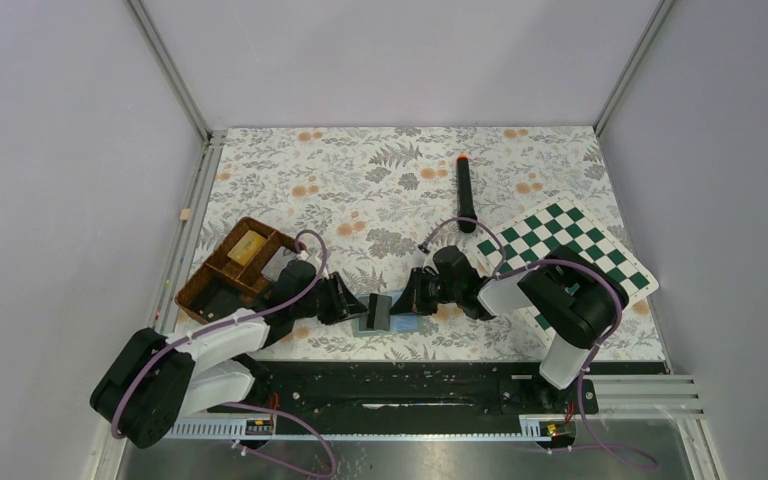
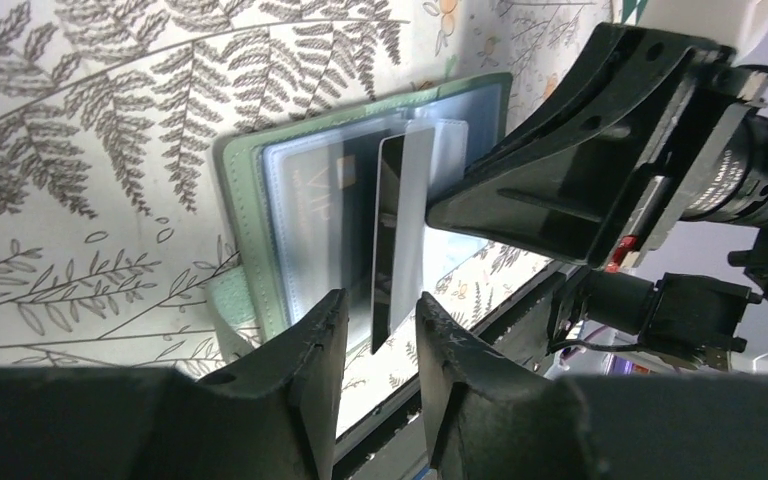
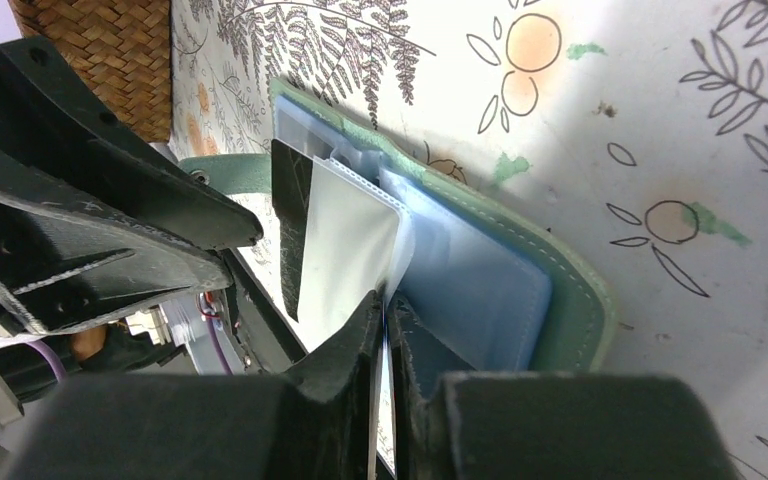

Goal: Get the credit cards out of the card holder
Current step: Remove the credit card from the card holder.

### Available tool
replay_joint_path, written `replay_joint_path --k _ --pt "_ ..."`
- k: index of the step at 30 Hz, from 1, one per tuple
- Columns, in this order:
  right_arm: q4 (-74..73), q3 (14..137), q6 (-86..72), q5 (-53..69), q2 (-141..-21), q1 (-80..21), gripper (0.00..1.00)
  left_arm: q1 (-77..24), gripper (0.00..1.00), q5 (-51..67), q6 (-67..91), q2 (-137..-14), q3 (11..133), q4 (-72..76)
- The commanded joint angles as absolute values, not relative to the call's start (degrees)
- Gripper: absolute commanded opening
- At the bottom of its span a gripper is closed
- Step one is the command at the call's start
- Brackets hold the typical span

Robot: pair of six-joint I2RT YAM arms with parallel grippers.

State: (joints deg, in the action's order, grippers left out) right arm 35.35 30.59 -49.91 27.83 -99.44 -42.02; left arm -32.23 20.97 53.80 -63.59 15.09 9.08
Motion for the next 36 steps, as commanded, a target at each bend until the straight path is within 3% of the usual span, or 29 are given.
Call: replay_joint_path --k 1,25,28,33,36 --pt "35.0 29.4 -48.4 27.4 -100.4 -41.0 0.11 -32.0 0.32 20.7 52.5 -63.7 18.1 11.4" --pt "36.0 28.9 -48.3 28.2 -100.3 -40.3 0.11 -32.2 0.32 26.2 53.6 -76.0 19.5 22.7" --pt "36.1 28.7 -48.4 28.1 -100.0 -40.3 0.11 -32.4 0.26 27.4 54.4 -77.6 19.7 24.4" --pt "35.1 28.0 -48.4 27.2 -98.7 -40.0 0.1 -32.4 0.01 26.9 55.9 -77.6 19.0 25.8" --pt "33.9 26.8 -47.9 25.7 -96.7 -39.2 0.1 -32.3 0.0 24.8 55.7 -74.0 18.3 23.4"
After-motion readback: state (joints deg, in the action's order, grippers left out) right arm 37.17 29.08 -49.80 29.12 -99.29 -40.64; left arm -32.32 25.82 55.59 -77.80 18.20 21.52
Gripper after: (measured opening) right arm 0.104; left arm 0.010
